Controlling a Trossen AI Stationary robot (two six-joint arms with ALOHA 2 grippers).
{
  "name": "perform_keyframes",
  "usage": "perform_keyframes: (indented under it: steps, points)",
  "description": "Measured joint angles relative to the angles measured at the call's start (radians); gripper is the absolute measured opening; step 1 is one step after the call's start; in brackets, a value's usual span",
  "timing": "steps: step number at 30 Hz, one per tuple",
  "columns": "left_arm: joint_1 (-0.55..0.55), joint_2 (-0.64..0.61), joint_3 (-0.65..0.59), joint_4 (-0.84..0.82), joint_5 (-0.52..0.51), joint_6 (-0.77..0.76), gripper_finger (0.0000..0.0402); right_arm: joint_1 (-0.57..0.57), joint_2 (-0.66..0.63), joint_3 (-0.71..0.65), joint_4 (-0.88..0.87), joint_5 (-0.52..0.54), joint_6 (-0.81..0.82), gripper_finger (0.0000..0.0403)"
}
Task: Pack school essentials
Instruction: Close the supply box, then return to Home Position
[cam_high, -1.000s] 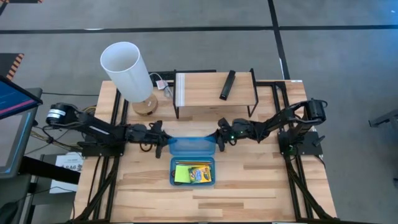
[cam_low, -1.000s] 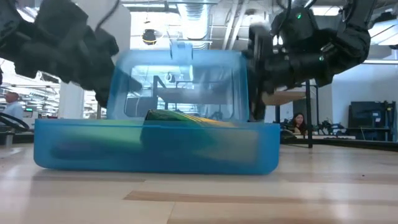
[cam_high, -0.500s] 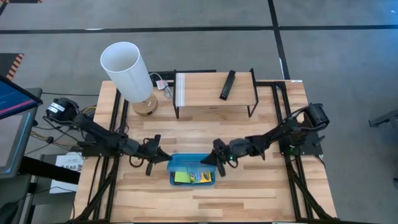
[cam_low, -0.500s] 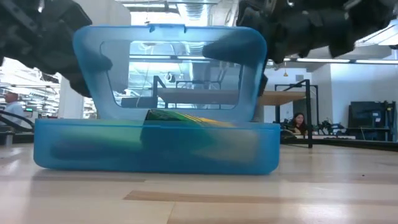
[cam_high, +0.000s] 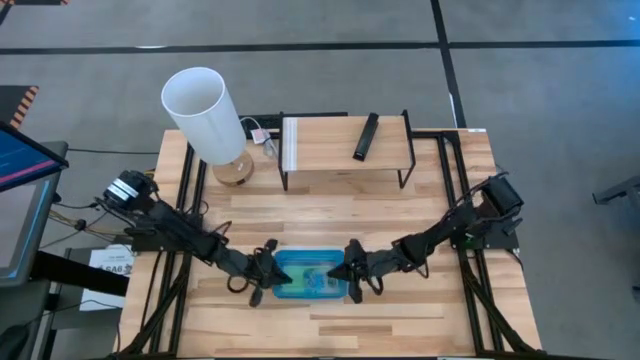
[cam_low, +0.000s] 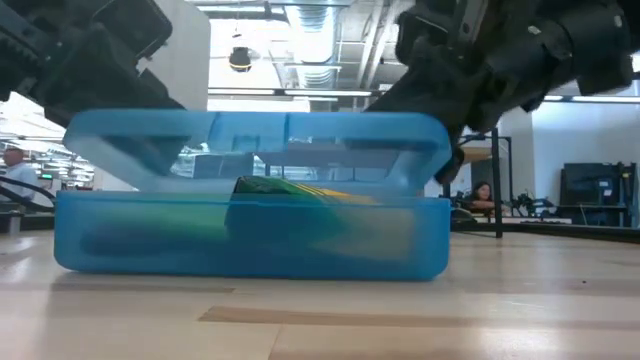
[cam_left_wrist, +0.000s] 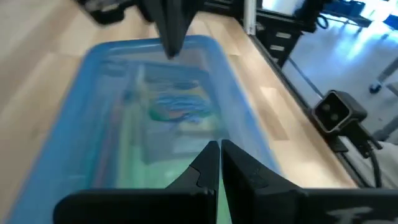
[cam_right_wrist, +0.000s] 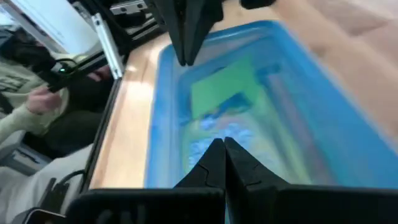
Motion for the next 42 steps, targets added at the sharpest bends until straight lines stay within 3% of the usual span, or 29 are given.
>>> perform_keyframes:
  steps: [5, 11, 29, 33, 38, 42]
  points:
    - [-0.008, 0.045, 0.076, -0.068, 0.037, -0.01, 0.0004, 0.036, 0.135, 0.076, 0.027, -0.001, 0.007, 0.0008]
    - [-0.05, 0.044, 0.096, -0.19, -0.006, -0.054, 0.0004, 0.033, 0.236, 0.156, 0.051, -0.025, 0.007, 0.0008]
    - [-0.073, 0.048, 0.09, -0.261, -0.034, -0.105, 0.0004, -0.016, 0.21, 0.154, -0.072, -0.062, 0.001, 0.0008]
    - [-0.072, -0.019, 0.082, -0.258, -0.01, -0.027, 0.0004, -0.022, 0.166, 0.147, -0.082, -0.071, -0.048, 0.0008]
    - [-0.072, -0.193, 0.085, -0.305, -0.03, 0.063, 0.0004, -0.018, 0.044, 0.146, -0.132, -0.071, -0.173, 0.001]
    - [-0.038, -0.285, 0.086, -0.241, -0.092, 0.226, 0.0004, -0.005, -0.041, 0.148, -0.132, 0.022, -0.311, 0.0012]
